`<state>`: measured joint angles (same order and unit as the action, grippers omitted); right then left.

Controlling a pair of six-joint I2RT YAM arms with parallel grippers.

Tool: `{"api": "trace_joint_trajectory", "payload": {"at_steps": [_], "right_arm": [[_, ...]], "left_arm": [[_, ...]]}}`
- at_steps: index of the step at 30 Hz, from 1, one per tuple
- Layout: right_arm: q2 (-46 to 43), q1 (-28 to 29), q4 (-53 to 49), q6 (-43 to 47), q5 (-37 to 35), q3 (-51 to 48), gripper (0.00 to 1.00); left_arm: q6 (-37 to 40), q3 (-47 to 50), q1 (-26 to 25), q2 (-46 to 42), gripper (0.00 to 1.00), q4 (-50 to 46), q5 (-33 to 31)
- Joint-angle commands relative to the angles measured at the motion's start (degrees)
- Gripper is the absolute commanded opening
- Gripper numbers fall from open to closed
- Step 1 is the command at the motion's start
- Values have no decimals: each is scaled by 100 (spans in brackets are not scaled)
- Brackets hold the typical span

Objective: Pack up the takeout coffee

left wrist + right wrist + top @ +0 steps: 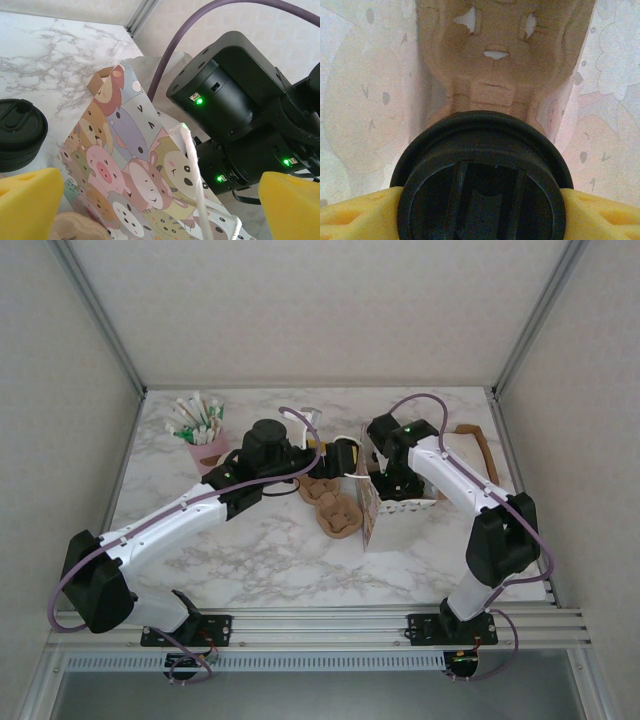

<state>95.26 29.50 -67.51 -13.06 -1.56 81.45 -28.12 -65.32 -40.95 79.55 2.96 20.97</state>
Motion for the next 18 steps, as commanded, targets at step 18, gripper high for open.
{"api": "trace_joint_trajectory", "payload": {"at_steps": [18], "right_arm": [[-98,-16,-7,-29,143,-144,76]], "left_arm": [[-60,37,-44,-45,100,230,-100]]}}
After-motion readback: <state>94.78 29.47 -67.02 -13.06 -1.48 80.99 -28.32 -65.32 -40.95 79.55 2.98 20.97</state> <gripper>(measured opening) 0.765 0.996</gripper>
